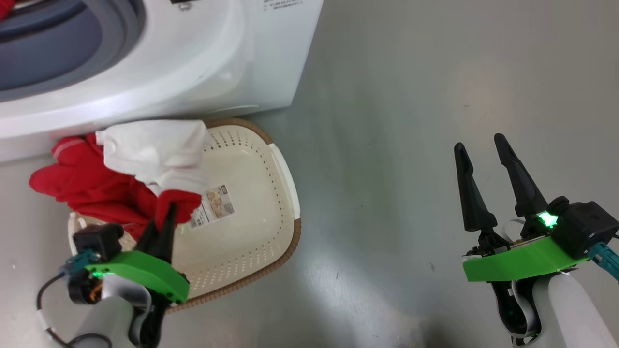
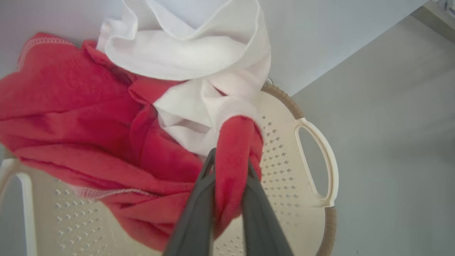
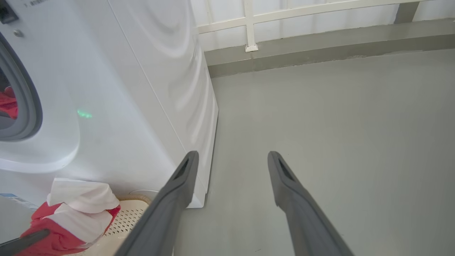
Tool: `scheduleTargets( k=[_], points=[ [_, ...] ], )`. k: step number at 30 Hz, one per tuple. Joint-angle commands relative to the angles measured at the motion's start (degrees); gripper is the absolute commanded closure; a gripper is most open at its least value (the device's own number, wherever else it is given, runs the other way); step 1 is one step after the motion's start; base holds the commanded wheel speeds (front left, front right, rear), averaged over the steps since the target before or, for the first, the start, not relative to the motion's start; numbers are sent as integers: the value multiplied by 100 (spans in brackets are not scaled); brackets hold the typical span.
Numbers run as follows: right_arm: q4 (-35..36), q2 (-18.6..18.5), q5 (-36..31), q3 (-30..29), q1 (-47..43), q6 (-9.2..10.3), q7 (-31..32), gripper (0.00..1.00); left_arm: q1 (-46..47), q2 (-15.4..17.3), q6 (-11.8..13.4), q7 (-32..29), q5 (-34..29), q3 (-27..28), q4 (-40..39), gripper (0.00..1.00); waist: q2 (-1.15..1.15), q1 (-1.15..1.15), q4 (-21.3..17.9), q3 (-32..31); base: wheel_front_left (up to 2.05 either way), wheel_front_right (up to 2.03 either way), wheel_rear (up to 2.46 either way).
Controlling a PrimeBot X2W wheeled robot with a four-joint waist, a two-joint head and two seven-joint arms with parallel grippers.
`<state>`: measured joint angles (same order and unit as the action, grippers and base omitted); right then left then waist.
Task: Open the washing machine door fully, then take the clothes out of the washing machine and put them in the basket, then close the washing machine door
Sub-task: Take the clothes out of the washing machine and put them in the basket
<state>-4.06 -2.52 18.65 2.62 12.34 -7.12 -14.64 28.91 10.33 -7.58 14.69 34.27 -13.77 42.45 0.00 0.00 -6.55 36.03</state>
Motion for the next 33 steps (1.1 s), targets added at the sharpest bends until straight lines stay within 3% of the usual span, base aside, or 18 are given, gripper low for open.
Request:
scheduleTargets(
  k=[1, 7, 12, 16, 23, 24, 25, 27, 29, 33],
  points=[
    [153, -36, 100, 139, 33, -36, -36, 0, 23, 174, 9, 31, 236, -54, 97, 100, 0, 0, -33, 110, 0, 0, 0],
    [185, -36, 75, 161, 69, -36, -36, 0, 198, 259, 9, 31, 1377, -1155, 541, 100, 0, 0, -46, 271, 0, 0, 0],
    [212, -36, 47, 142, 101, -36, -36, 0, 352, 424, 9, -48, 2439, -2234, 487, 100, 0, 0, -22, 398, 0, 0, 0],
    [238, -36, 34, 126, 121, -36, -36, 0, 513, 615, 9, -22, 3049, -2794, 445, 100, 0, 0, -3, 461, 0, 0, 0],
    [260, -36, 2, 116, 144, -36, -36, 0, 876, 773, 9, 27, 3168, -2598, 770, 97, 0, 0, 33, 528, 0, 0, 0],
    [257, -36, -2, 117, 145, -36, -36, 0, 883, 776, 9, 28, 3103, -2522, 779, 86, 0, 0, 36, 527, 0, 0, 0],
    [250, -36, -5, 117, 144, -36, -36, 0, 884, 773, 9, 28, 3040, -2438, 786, 66, 0, 0, 40, 523, 0, 0, 0],
    [236, -36, -8, 118, 143, -36, -36, 0, 878, 765, 9, 29, 2903, -2253, 807, 42, 0, 0, 46, 508, 0, 0, 0],
    [219, -36, -7, 124, 143, -36, -36, 0, 851, 735, 9, 29, 2774, -2073, 823, 0, 0, 0, 47, 482, 0, 0, 0],
    [187, -36, -6, 129, 124, -36, -36, 0, 746, 663, 9, 29, 2521, -1768, 824, 0, 0, 0, 56, 378, 0, 0, 0]
  ],
)
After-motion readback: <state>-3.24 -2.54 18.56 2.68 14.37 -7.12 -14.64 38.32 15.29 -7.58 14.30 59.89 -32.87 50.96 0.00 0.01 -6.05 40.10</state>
